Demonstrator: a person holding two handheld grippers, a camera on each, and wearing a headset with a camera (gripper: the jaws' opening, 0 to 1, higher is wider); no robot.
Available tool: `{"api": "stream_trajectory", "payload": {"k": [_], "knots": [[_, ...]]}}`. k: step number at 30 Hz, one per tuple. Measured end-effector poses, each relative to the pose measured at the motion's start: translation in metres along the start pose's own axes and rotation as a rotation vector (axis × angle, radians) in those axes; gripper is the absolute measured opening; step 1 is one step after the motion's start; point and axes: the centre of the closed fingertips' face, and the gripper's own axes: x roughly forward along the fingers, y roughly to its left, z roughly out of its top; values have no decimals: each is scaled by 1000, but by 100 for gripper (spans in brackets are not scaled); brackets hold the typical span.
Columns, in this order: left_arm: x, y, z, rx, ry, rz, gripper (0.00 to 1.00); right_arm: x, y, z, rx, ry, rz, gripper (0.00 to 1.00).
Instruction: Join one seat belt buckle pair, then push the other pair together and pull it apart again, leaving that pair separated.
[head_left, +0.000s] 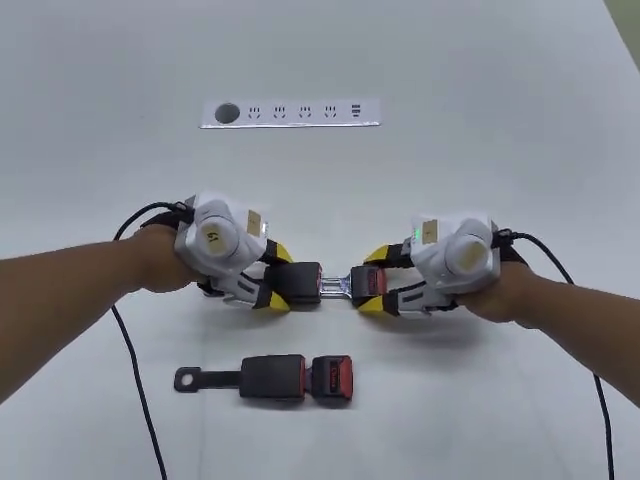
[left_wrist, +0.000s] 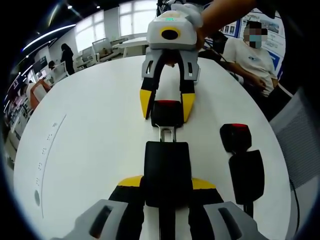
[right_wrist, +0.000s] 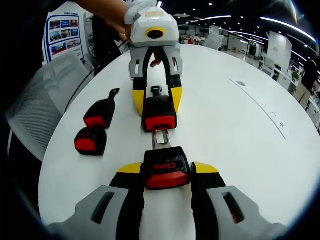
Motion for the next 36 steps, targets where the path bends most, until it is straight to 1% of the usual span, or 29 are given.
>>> {"api": "stream_trajectory", "payload": {"k": [2, 9, 10, 11, 14, 15, 16, 17, 18, 19, 23, 30, 36], "knots": [[0, 1, -2, -1, 1, 1, 34, -3, 0, -2, 3, 1, -2, 34], [-1, -1, 1, -5, 2, 4, 34, -12, -4, -12, 9, 14, -14, 34], [1, 2, -3, -4, 3, 4, 34, -17, -5, -14, 12, 16, -20, 34], [0, 1, -2, -5, 4, 4, 34, -20, -4, -16, 20, 19, -22, 34], [0, 0, 0, -5, 6, 4, 34, -24, -10, -22, 23, 18, -27, 34], [1, 1, -2, -7, 7, 5, 34, -24, -13, -25, 21, 19, -29, 34], [1, 2, -3, -6, 8, 5, 34, -25, -12, -26, 26, 19, -27, 34], [1, 0, 0, -7, 9, 6, 34, -28, -9, -27, 26, 19, -27, 34], [0, -1, 2, -7, 10, 6, 34, -29, -11, -29, 26, 21, -31, 34], [0, 0, 1, -8, 11, 7, 34, -31, -13, -32, 27, 22, -31, 34], [1, 1, -1, -8, 12, 7, 34, -36, -9, -35, 34, 22, -37, 34], [2, 3, -4, -9, 15, 7, 34, -50, -13, -47, 42, 32, -47, 34], [1, 0, 1, -10, 16, 7, 34, -59, -16, -58, 50, 39, -59, 35]]}}
